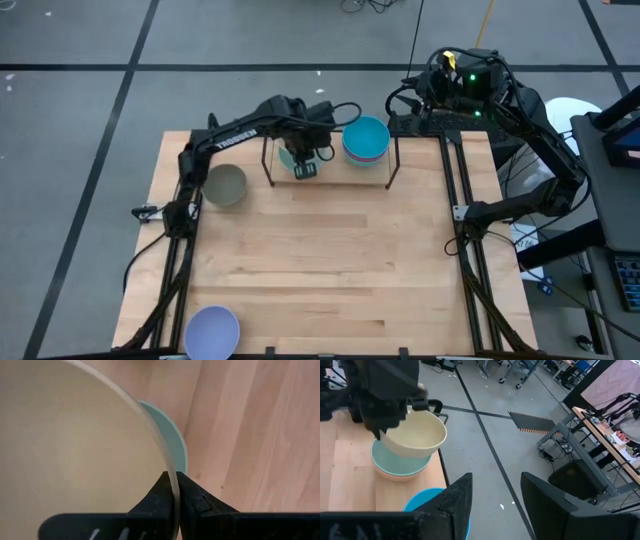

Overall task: Place and stack bowls onto a shelf
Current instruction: Stack the brown bowl on top of the light green bowl on the shelf, then stack the purple bowl on top of the brown bowl on the shelf

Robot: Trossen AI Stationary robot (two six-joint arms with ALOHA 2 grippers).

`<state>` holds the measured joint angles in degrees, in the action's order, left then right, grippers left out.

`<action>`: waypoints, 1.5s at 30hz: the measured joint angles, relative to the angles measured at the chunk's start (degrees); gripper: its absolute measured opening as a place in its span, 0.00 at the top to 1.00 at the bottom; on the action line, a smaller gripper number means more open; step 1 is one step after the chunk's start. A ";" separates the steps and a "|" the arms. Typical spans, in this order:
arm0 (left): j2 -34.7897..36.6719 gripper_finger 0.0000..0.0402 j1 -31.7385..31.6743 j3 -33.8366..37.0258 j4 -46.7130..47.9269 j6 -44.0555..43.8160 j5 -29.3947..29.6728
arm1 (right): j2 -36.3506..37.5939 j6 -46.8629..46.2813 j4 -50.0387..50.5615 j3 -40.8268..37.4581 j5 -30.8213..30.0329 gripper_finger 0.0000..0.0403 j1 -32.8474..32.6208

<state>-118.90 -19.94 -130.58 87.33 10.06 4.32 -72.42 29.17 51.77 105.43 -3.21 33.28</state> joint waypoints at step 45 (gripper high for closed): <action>-3.88 0.71 -0.39 6.96 -2.88 0.39 -1.25 | 0.00 -1.46 -0.04 0.00 0.00 0.60 0.00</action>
<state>-122.78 -20.34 -123.63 84.46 10.45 3.07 -72.42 27.70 51.72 105.43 -3.20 33.28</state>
